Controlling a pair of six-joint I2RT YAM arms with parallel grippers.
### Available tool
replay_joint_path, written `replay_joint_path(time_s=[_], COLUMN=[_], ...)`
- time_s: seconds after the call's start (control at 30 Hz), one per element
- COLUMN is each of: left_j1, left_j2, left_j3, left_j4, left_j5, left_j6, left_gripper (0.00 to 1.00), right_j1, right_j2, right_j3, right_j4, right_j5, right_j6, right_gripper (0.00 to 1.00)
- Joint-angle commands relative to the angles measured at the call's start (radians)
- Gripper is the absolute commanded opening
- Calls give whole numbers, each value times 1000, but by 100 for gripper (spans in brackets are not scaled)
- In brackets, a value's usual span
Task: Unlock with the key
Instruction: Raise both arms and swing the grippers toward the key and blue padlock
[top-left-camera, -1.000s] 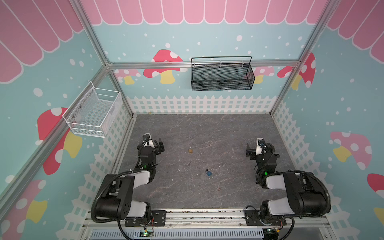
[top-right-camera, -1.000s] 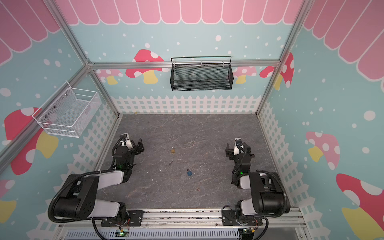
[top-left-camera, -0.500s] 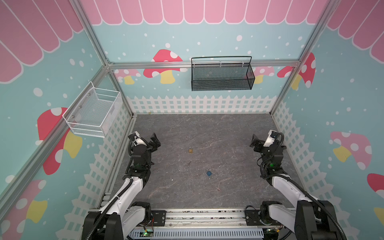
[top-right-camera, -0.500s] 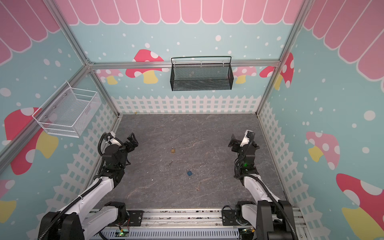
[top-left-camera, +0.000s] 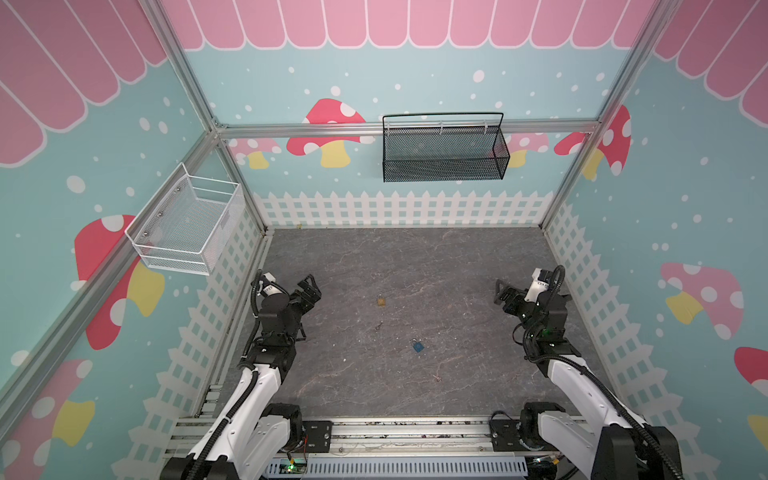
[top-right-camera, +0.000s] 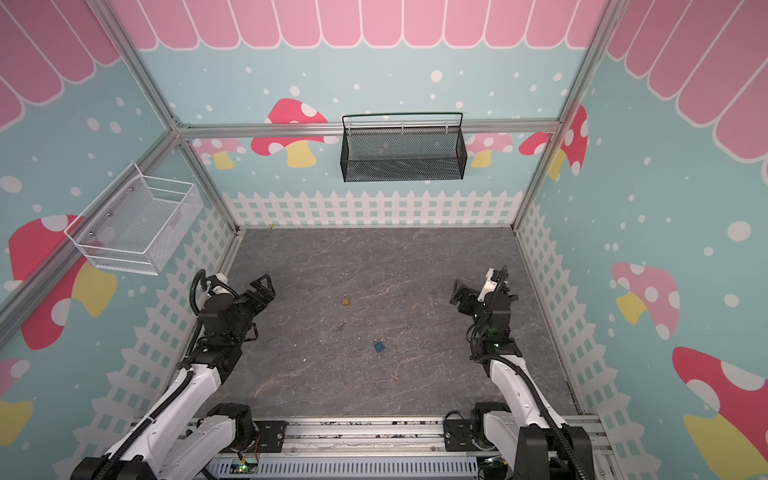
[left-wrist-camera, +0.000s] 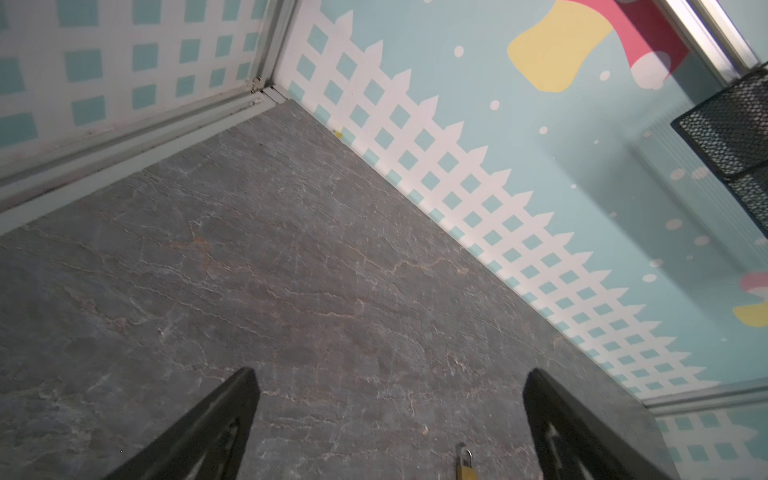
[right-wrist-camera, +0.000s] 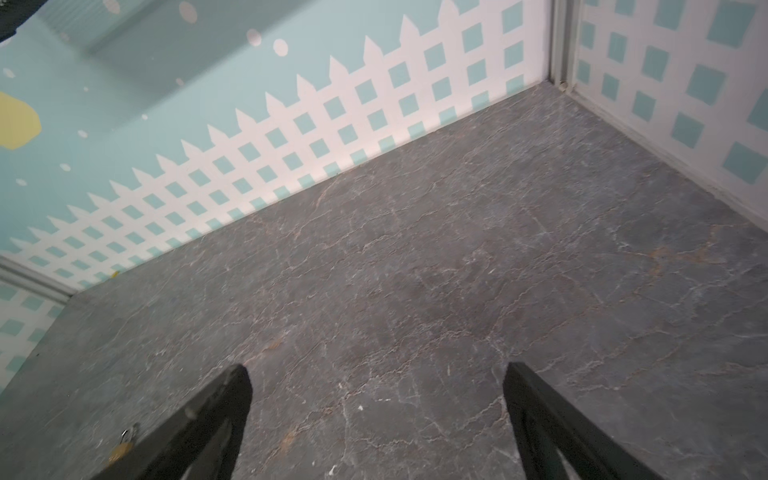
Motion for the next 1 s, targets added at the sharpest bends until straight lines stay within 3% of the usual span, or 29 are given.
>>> replay_joint_path(time_s=[0.0, 0.2, 0.57, 0.73, 0.97], left_j1=[-68, -247, -608, -718, -812], left_j2=[-22, -16, -23, -40, -38], left_j3=[8, 47, 89, 77, 39], left_j4=[-104, -201, -336, -383, -408], left_j5=[38, 22, -90, -132, -153], left_j6=[-33, -20, -51, -99, -187], left_gripper=[100, 100, 100, 100, 100], right_j1=[35, 187, 472, 639, 820], right_j2=[34, 73, 116, 137, 184], right_j3=[79, 208, 291, 318, 328], right_j4=[-132, -366, -666, -757, -858], right_j5=[-88, -41, -57, 33, 110], right_j6=[-34, -109, -102, -55, 61], right_gripper=[98, 98, 98, 100, 91])
